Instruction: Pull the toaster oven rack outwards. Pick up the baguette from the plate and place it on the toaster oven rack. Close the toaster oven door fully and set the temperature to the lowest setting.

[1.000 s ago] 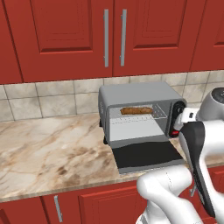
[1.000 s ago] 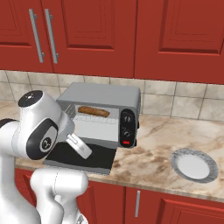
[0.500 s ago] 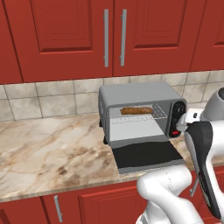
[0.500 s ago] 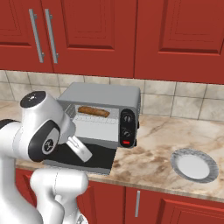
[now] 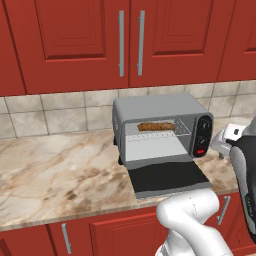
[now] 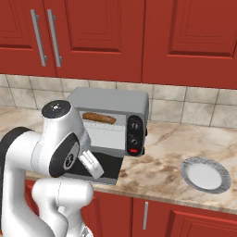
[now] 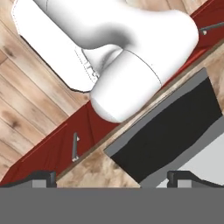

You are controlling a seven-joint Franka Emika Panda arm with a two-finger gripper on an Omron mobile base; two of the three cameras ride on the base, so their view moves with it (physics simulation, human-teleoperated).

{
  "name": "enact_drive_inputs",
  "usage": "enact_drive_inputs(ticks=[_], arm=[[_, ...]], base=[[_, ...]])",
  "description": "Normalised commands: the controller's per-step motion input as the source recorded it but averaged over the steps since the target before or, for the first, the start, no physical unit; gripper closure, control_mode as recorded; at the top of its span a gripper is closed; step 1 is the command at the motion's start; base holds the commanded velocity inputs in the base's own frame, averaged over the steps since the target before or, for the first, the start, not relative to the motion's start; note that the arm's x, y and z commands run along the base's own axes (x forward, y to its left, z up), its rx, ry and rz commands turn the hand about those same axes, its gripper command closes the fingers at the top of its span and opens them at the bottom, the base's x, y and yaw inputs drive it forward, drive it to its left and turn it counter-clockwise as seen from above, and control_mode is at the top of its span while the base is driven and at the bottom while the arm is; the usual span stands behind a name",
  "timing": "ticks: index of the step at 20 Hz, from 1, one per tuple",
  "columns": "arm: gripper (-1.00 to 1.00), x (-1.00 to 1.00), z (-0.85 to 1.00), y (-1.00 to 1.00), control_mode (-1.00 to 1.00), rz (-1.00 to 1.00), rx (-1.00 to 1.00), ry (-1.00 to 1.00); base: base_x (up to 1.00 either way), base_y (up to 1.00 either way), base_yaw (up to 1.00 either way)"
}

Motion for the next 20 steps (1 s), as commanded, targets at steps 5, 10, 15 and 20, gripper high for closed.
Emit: enact_drive_inputs(ticks=[5,10,15,20], arm=[[-1.0,-0.07,-0.14,-0.15,-1.0,-0.04,0.16,-0.03],[-1.0,-0.06,-0.14,-0.13,-1.0,-0.05,0.17,-0.06],[-1.0,-0.05,-0.16,-0.17,-1.0,-0.07,0.19,-0.05],[-1.0,-0.02,-0.13,-0.22,-1.0,-0.08,0.21,-0.05]], base=[[0.0,0.0,0.0],[0.0,0.0,0.0],[0.0,0.0,0.0],[0.0,0.0,0.0]])
